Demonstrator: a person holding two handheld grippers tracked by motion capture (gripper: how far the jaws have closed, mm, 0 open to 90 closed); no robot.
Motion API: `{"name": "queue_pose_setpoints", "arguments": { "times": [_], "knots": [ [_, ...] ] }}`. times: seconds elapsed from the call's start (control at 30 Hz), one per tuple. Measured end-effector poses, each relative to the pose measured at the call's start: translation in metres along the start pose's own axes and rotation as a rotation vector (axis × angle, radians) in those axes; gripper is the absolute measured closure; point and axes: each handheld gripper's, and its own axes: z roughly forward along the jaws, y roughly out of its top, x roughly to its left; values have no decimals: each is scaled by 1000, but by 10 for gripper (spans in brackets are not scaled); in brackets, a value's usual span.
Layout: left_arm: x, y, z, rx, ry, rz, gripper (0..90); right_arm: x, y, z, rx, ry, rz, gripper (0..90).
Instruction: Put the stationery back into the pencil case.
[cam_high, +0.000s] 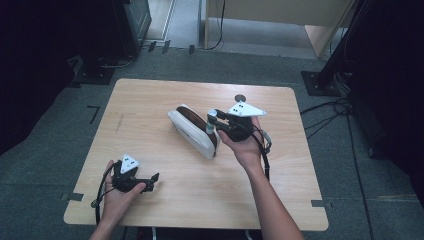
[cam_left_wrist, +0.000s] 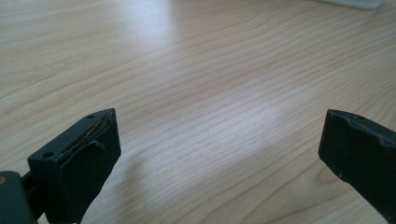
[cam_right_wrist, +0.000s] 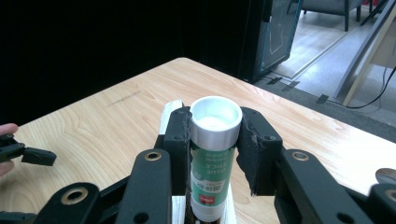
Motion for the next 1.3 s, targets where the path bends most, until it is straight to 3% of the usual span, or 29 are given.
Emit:
{"name": "queue_pose_setpoints", "arguments": {
  "times": [0.27, 0.57, 0.9, 1.3],
  "knots": [
    [2, -4, 0, 19, 37, -2, 0, -1, -1, 5, 2, -5, 3, 664],
    [-4, -5, 5, 67, 83, 41, 0, -2, -2, 6, 0, -8, 11, 664],
    [-3, -5, 6, 84, 63, 28, 0, 4, -3, 11, 16, 20, 6, 664],
    [-3, -5, 6, 91, 45, 28, 0, 6, -12, 36, 82, 28, 21, 663]
  ]
}}
